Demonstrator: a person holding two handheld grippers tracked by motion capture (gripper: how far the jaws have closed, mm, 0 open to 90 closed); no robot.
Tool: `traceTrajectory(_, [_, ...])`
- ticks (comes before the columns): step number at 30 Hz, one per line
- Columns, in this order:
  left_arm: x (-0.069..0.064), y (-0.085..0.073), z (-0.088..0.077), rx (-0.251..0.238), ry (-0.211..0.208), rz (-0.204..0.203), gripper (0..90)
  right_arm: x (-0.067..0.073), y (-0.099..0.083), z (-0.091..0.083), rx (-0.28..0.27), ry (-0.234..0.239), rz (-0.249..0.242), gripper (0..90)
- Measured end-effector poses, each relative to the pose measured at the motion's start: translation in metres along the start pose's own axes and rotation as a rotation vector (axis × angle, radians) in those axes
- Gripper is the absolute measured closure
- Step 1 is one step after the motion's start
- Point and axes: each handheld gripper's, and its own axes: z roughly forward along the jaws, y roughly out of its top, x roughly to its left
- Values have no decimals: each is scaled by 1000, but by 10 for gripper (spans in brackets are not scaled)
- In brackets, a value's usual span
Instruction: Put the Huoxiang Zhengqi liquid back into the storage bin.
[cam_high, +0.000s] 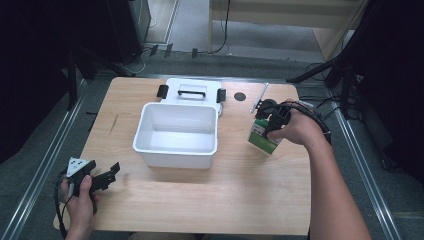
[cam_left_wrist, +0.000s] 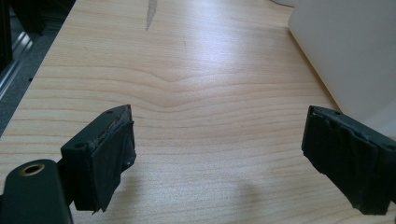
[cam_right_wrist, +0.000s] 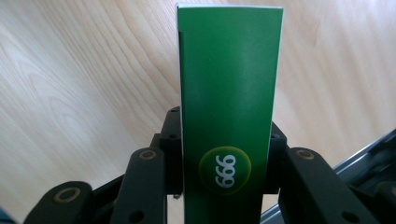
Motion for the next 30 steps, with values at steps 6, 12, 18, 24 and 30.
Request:
traceTrajectory(6, [0,0,0,-1,-1,2,103,5,3,-4,-25,-13,-153,642])
traceTrajectory(12, [1,0,0,5,-5,4,104,4,7,-9,-55,14,-262,644])
traceTrajectory(18, [1,1,0,3,-2,-5,103,9,17,-21,-52,51,-378,643])
traceTrajectory(24, [1,1,0,2,-3,-5,103,11,23,-32,-58,59,-367,642])
traceTrajectory(30, [1,1,1,3,0,-2,104,7,29,-43,-55,74,-375,642])
